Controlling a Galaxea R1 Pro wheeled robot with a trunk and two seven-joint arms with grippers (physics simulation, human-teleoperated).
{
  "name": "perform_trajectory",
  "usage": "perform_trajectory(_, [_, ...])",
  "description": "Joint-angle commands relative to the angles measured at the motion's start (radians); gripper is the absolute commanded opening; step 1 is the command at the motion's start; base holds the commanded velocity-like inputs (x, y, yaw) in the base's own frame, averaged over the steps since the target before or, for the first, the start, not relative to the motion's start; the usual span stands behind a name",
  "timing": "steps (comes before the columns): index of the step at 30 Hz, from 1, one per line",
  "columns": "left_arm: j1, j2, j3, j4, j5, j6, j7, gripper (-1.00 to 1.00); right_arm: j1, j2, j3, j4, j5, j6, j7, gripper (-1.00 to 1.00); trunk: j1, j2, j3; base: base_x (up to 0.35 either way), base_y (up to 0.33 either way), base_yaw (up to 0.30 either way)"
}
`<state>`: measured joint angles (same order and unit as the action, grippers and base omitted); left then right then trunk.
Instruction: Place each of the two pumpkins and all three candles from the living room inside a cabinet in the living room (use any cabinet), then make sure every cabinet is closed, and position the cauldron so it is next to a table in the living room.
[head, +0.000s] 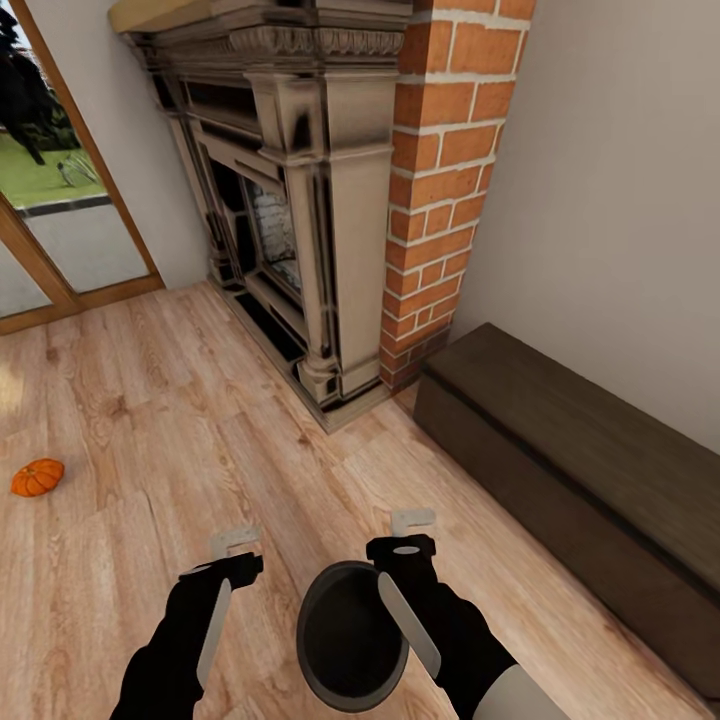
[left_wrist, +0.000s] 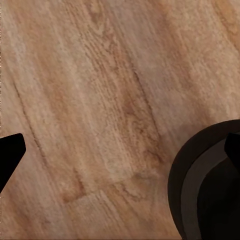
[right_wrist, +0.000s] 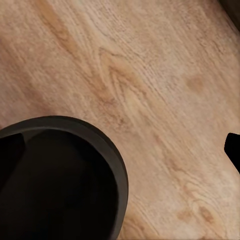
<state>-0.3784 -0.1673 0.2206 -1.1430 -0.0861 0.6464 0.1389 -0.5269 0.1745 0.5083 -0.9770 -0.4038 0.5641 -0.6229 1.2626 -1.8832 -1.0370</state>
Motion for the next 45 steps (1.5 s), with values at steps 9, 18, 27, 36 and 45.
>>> perform_trajectory(9, [-0.001,-0.007,-0.007,-0.001,-0.007,0.005,0.058,1.00,-0.004,0.000,-0.011,-0.004,-0.013,0.093,-0.009,1.00,0.019,-0.036,-0.016,0.000,0.000,0.000])
perform_trajectory(18, [-0.001,-0.007,-0.102,0.003,-0.002,0.005,0.060,1.00,-0.007,0.000,-0.120,-0.010,-0.013,0.234,-0.008,1.00,0.046,-0.085,-0.038,0.000,0.000,0.000])
perform_trajectory(27, [-0.001,-0.007,-0.109,0.067,-0.001,0.003,0.060,1.00,-0.008,0.000,-0.125,0.003,-0.016,0.235,-0.008,1.00,0.081,-0.148,-0.067,0.000,0.000,0.000])
perform_trajectory(36, [-0.001,-0.007,-0.109,0.107,0.026,0.000,0.057,1.00,-0.008,0.000,-0.125,0.038,-0.013,0.190,-0.008,1.00,0.115,-0.211,-0.095,0.000,0.000,0.000])
perform_trajectory(45, [-0.001,-0.007,-0.109,0.109,0.080,-0.004,0.048,1.00,-0.024,0.000,-0.125,0.106,-0.014,0.149,-0.007,1.00,0.150,-0.274,-0.123,0.000,0.000,0.000])
